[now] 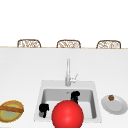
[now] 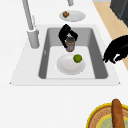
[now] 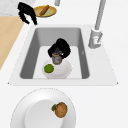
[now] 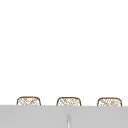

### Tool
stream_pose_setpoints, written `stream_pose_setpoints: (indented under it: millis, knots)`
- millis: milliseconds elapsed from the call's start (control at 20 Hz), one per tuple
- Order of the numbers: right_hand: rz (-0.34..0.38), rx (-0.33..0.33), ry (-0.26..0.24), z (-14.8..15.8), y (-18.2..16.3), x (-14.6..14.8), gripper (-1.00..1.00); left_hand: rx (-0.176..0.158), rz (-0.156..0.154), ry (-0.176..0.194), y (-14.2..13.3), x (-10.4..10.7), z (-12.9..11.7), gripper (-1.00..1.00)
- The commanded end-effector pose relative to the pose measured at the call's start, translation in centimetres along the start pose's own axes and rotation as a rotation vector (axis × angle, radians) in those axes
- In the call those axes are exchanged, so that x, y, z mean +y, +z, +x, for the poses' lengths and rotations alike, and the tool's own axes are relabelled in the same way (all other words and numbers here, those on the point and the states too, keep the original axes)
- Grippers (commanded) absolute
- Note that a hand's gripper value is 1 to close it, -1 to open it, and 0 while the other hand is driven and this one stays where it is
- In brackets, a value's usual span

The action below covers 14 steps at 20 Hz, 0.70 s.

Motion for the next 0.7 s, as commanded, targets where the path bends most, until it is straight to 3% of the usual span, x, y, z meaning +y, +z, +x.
stream_pose_setpoints:
  millis: [0,450,650]
  knots:
    - [-0.014,0.046,-0.058,-0.8,2.1,-1.5,1.0,0.0,0.0,0.0,0.0,0.0,0.0,0.0]
    - [-0.019,0.119,-0.078,-1.4,5.6,-4.2,1.0,0.0,0.0,0.0,0.0,0.0,0.0,0.0]
    - [-0.04,0.13,-0.05,-2.0,6.7,-5.4,1.0,0.0,0.0,0.0,0.0,0.0,0.0,0.0]
